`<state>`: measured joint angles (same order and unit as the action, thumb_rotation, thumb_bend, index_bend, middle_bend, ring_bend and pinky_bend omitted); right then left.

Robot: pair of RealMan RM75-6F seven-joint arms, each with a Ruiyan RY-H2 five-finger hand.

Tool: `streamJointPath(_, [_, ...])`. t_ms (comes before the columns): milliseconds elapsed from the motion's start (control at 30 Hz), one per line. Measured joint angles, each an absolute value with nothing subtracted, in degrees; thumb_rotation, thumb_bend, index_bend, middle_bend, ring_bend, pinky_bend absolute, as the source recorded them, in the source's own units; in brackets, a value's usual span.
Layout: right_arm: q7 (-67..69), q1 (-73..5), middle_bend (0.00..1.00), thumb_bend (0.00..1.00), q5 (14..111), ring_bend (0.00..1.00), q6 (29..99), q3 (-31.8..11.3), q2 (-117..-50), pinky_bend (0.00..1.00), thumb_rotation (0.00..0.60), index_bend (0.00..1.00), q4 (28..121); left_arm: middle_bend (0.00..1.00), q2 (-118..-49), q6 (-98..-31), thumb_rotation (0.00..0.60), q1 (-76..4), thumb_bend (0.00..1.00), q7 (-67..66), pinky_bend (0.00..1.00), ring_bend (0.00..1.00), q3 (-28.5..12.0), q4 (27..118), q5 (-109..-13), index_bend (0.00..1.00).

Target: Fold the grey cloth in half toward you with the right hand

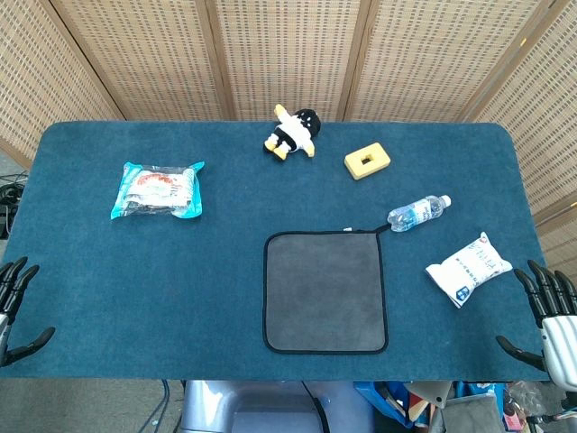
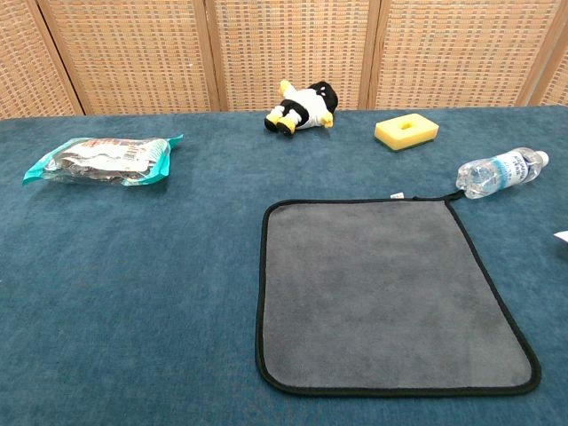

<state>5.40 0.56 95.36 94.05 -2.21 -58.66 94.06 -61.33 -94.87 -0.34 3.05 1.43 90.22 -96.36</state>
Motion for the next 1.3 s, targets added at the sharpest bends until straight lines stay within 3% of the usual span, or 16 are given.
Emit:
streamJointPath(267, [5.32, 0.25, 0.00, 0.00, 95.39, 0.00, 93.33, -1.97, -58.75, 0.00, 0.600, 0.00, 94.06, 0.00, -61.34, -94.70, 0.600, -0.33, 0.22, 2.98, 0.00, 0.00, 1.25, 90.26, -95.91, 0.00])
streamJointPath(500, [6.09, -3.50, 0.00, 0.00, 95.57, 0.00, 87.88, -2.50, -58.12, 0.00, 0.600, 0.02, 94.19, 0.00, -61.45, -94.43, 0.600, -0.62, 0.22, 3.00, 0.00, 0.00, 0.37, 90.54, -94.83, 0.00])
streamJointPath(600, [6.72, -7.43, 0.00, 0.01, 95.14, 0.00, 82.74, -3.72, -57.39, 0.00, 0.600, 0.08, 94.55, 0.00, -61.66, -94.54, 0.600, -0.70, 0.22, 2.85, 0.00, 0.00, -0.26, 90.54, -93.99, 0.00])
streamJointPath(900, [6.94, -23.17, 0.00, 0.21, 87.43, 0.00, 62.51, -10.51, -58.39, 0.00, 0.600, 0.25, 95.09, 0.00, -62.49, -91.94, 0.600, -1.77, 0.22, 1.33, 0.00, 0.00, -1.69, 90.41, -90.74, 0.00])
streamJointPath(1133, [2.29, -34.48, 0.00, 0.31, 74.13, 0.00, 47.88, -14.78, -65.30, 0.00, 0.600, 0.31, 91.34, 0.00, -63.20, -90.30, 0.600, -2.47, 0.22, -0.90, 0.00, 0.00, -2.55, 90.40, -88.50, 0.00])
streamJointPath(1300, [-5.03, -40.95, 0.00, 0.36, 64.55, 0.00, 43.23, -16.17, -72.60, 0.00, 0.600, 0.32, 85.46, 0.00, -63.53, -88.83, 0.600, -3.00, 0.22, -2.04, 0.00, 0.00, -2.95, 90.63, -87.14, 0.00])
